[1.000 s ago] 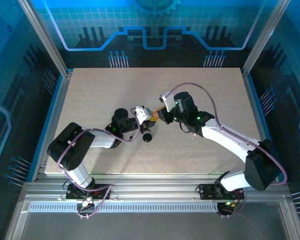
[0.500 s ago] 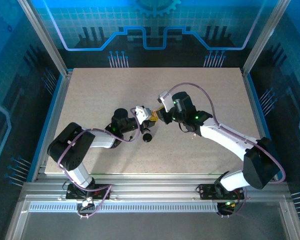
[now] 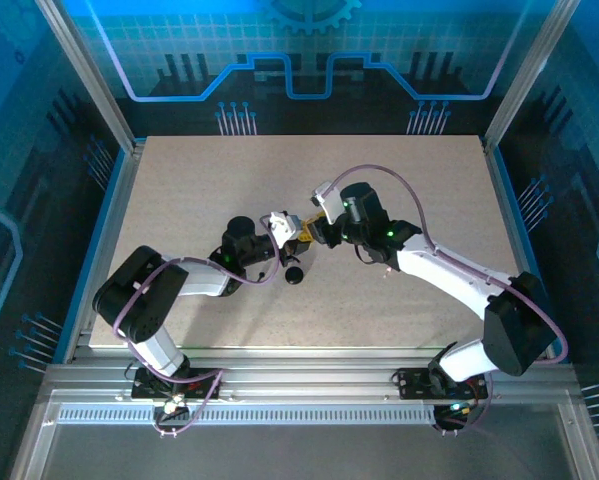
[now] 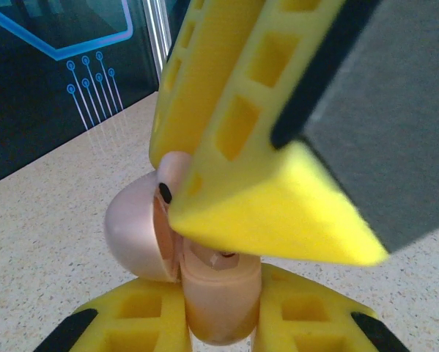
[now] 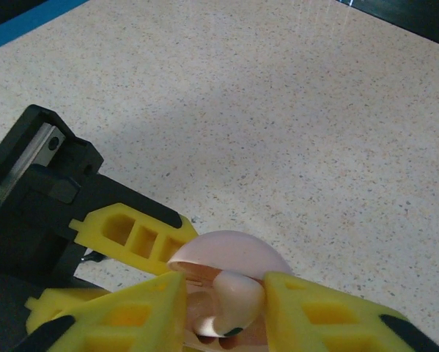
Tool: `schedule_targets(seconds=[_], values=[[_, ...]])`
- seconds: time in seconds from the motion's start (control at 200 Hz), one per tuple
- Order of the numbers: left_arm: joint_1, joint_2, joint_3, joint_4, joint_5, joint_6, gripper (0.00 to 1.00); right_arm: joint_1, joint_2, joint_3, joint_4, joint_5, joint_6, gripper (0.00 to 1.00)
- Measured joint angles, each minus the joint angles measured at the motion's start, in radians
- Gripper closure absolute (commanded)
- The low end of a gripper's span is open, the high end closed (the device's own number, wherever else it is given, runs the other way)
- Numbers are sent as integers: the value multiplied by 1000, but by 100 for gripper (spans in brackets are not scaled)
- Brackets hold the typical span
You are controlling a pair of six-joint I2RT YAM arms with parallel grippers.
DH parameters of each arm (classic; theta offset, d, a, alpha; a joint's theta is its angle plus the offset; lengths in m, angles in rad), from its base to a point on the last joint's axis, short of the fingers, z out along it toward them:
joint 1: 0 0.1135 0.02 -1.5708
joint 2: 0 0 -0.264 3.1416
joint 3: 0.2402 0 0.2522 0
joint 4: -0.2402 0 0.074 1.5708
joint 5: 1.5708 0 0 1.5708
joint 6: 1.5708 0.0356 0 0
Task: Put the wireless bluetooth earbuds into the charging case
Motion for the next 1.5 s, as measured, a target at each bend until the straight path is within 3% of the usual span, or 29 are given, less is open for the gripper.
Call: schedule_targets(seconds=[0.355,0.67,1.041,1.301,1.501], values=[[0,-13,0,13,-2,0,88,-4,-21,40,-22,-84,58,48],[0,-15,-1,14,-2,0,87,-45,-110,47,-29,-148,155,46],[0,-30,-9,21,-3,-1,87,-183,-151,52,-91,-326,463,56],[0,-36,-22,29,-3,-11,87,-189,-110,26,-73,-430,669,63],[0,-38,-27,30,-3,-20,87,-188,-55,15,-55,-448,732,69]])
